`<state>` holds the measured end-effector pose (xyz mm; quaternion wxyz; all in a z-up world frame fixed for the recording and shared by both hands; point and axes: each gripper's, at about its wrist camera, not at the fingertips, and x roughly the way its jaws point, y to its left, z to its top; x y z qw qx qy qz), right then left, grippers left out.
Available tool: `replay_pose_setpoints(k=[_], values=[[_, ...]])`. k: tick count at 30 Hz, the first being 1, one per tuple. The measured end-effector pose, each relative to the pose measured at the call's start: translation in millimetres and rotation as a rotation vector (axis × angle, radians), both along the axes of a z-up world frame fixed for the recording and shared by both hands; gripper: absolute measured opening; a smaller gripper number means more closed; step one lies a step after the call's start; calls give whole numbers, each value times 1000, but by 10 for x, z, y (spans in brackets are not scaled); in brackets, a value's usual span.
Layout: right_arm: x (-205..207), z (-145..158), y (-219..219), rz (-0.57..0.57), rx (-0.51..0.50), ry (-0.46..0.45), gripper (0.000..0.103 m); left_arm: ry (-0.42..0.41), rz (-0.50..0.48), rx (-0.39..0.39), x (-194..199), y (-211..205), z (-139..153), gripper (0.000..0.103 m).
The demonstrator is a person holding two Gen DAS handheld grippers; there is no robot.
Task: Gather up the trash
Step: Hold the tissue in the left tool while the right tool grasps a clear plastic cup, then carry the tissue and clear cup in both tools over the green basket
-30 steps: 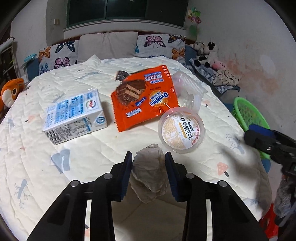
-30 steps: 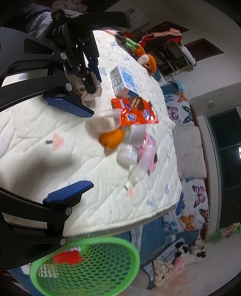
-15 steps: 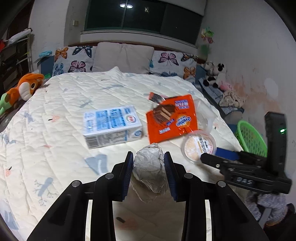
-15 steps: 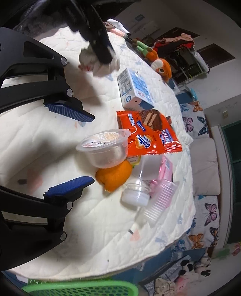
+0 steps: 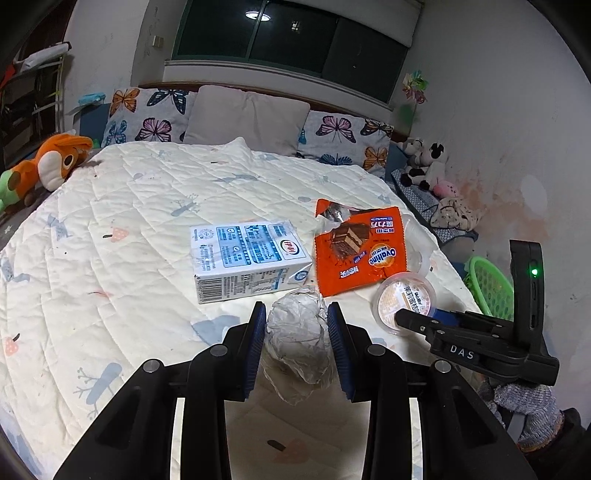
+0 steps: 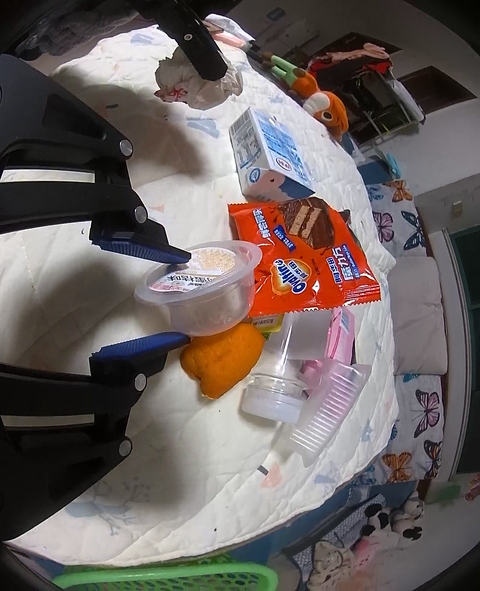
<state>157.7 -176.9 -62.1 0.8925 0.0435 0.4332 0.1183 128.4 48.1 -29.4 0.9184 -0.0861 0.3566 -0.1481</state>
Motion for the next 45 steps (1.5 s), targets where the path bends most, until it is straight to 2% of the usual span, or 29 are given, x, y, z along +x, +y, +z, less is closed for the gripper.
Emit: replay_pose_setpoints(k=[6, 20, 45], values=[[-69, 35, 38, -31, -44, -11, 39, -9, -18, -12, 43, 64, -29, 34], [-337, 229, -17, -82, -67, -18, 38, -19, -53, -40, 183, 108, -69, 34], [-608, 314, -486, -211, -81, -6, 37, -16, -183, -62, 202, -454, -44, 34]])
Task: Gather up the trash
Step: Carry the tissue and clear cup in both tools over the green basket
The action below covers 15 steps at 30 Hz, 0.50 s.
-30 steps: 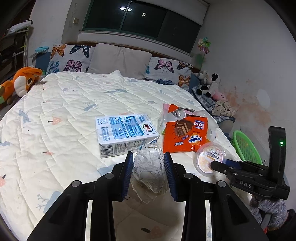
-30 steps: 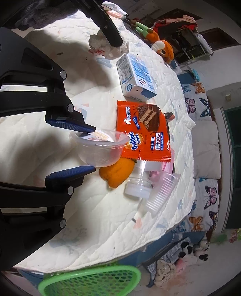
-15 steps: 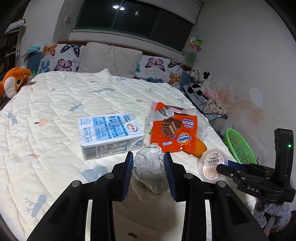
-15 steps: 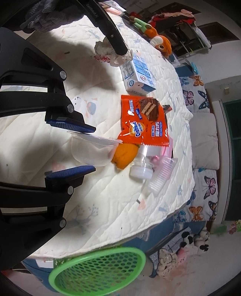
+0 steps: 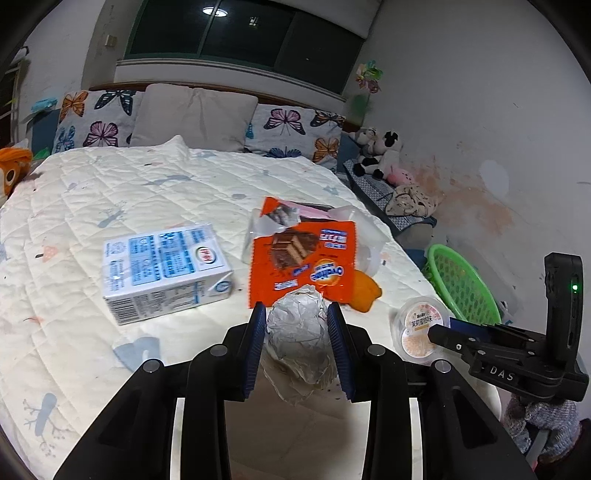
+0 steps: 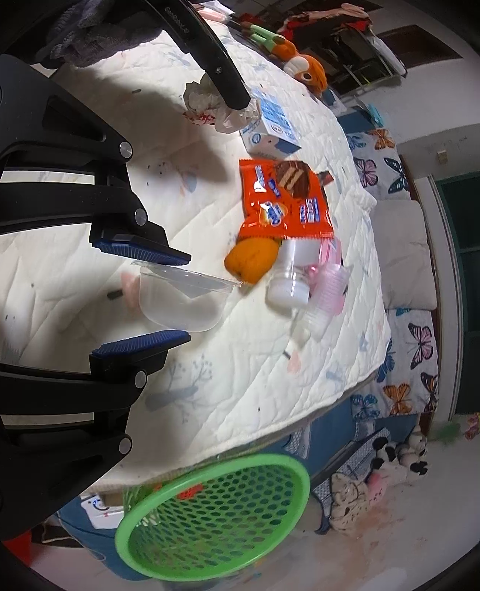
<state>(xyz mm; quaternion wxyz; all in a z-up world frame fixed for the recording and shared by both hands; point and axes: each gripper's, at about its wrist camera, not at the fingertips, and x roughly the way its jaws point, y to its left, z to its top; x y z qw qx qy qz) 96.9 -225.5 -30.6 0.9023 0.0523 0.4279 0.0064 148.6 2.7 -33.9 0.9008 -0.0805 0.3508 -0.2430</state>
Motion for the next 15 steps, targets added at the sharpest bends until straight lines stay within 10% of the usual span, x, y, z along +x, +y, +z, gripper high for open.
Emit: replay_pose_setpoints(k=[15], values=[[-198, 57, -431, -53, 24, -31, 37, 4, -32, 11, -71, -372, 76, 34]])
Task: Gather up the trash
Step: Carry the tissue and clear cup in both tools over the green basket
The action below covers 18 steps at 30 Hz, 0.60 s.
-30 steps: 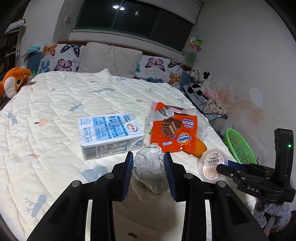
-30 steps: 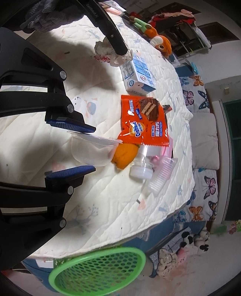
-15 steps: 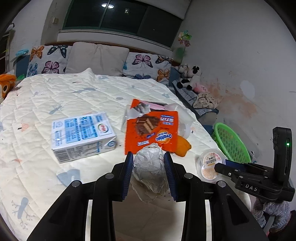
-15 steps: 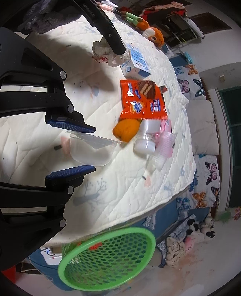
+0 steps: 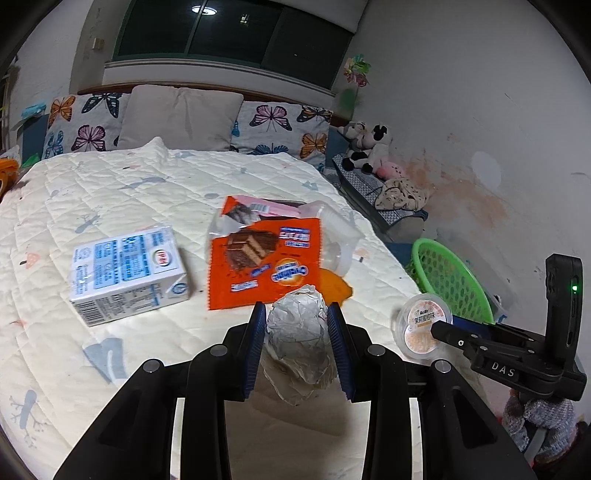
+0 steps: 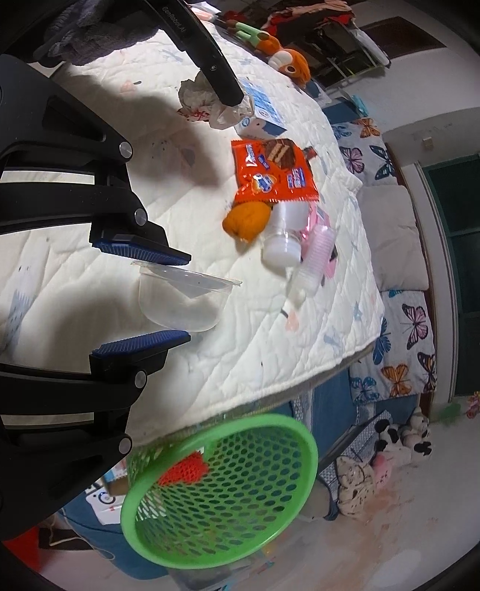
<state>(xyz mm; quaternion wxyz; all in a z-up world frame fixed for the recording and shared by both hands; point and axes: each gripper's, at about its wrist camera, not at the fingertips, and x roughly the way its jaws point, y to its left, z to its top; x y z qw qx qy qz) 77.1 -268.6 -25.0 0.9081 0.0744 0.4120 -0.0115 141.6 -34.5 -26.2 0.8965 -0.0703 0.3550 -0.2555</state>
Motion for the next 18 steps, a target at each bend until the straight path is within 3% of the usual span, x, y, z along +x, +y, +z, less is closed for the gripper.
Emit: replay_pose_setpoints(k=[18], values=[[-390, 60, -929, -106, 45, -64, 37, 2, -76, 14, -95, -798, 186, 34]])
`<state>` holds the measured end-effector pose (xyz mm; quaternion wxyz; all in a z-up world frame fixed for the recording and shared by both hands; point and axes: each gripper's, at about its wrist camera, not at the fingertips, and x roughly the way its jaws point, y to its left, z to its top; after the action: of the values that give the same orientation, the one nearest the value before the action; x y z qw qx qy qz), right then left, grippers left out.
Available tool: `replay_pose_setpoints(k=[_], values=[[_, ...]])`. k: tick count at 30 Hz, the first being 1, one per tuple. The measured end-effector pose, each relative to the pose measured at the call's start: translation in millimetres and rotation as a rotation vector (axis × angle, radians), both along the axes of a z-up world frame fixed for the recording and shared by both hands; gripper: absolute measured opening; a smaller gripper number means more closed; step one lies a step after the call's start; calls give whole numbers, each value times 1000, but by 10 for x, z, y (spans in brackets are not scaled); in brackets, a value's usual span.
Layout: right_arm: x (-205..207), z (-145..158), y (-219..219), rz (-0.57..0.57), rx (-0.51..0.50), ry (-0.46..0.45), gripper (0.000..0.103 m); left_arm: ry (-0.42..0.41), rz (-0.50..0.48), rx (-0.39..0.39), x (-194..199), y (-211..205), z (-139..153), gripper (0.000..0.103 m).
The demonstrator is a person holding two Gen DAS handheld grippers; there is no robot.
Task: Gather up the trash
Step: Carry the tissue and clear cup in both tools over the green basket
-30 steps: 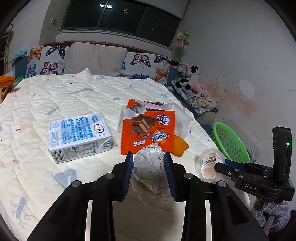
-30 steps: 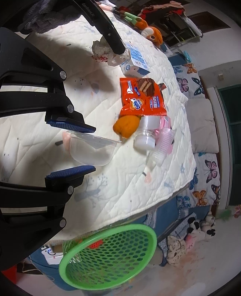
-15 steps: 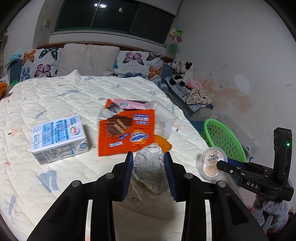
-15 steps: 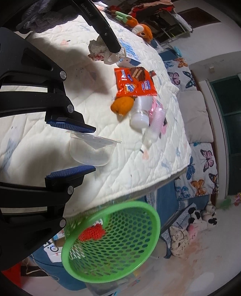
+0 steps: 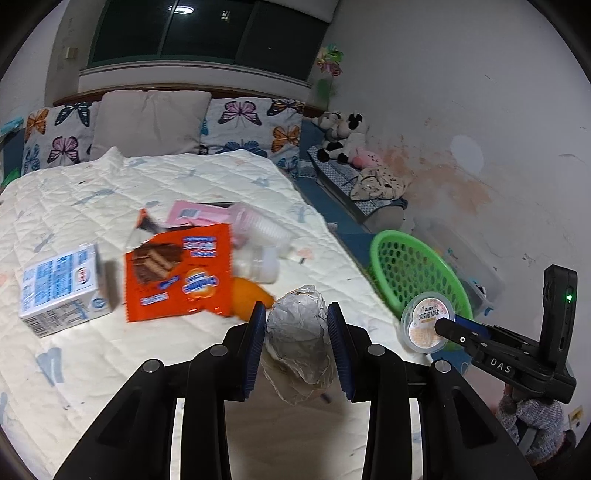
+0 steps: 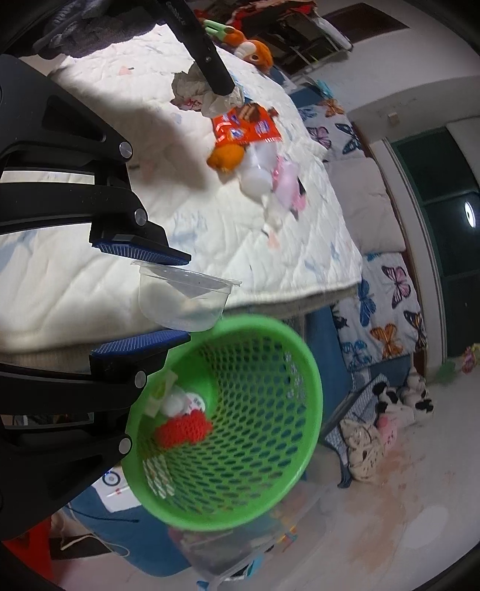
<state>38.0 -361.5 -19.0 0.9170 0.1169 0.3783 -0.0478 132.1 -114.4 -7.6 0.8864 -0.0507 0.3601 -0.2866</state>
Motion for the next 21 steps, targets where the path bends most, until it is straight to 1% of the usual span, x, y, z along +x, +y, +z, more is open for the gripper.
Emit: replay_pose_setpoints(k=[5, 14, 21], values=[[-101, 4, -214, -33, 12, -18, 37, -13, -33, 14, 2, -227, 57, 34], [-189, -18, -469, -70, 17, -30, 37, -26, -100, 48, 18, -634, 113, 34], [-181, -37, -594, -81, 14, -32, 37, -12, -139, 56, 49, -871, 115, 34]])
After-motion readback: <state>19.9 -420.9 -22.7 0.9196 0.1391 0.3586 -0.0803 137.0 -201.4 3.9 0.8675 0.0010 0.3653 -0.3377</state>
